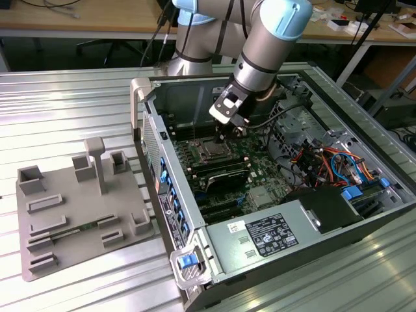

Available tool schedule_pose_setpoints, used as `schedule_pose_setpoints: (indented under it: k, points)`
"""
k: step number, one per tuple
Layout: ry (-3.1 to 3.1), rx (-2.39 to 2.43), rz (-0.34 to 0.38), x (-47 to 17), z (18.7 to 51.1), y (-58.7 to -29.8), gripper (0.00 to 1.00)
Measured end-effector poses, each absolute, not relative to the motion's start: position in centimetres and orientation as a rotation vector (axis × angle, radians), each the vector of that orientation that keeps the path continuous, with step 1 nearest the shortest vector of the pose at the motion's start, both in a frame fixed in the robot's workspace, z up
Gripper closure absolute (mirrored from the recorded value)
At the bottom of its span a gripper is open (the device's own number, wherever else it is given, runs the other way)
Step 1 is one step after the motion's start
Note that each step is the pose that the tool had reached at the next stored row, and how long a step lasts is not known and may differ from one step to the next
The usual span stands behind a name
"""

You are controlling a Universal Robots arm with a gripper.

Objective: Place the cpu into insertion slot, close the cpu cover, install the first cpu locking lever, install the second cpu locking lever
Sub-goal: 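Close the cpu cover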

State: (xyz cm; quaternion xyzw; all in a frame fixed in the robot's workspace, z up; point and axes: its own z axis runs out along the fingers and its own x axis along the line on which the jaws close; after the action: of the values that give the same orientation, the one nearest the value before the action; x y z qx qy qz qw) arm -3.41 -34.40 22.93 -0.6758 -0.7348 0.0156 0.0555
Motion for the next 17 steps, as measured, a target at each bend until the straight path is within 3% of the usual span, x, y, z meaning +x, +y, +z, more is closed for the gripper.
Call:
schedule_pose_setpoints:
  k: [7,8,17]
  points:
    - [-2.23,-2.05,0.043,-3.41,23.61,-34.39,0.89]
    - [-2.252,-2.069,0.004,-3.42,23.58,-34.4,0.89]
    - [-2.253,-2.069,0.002,-3.42,23.57,-34.4,0.89]
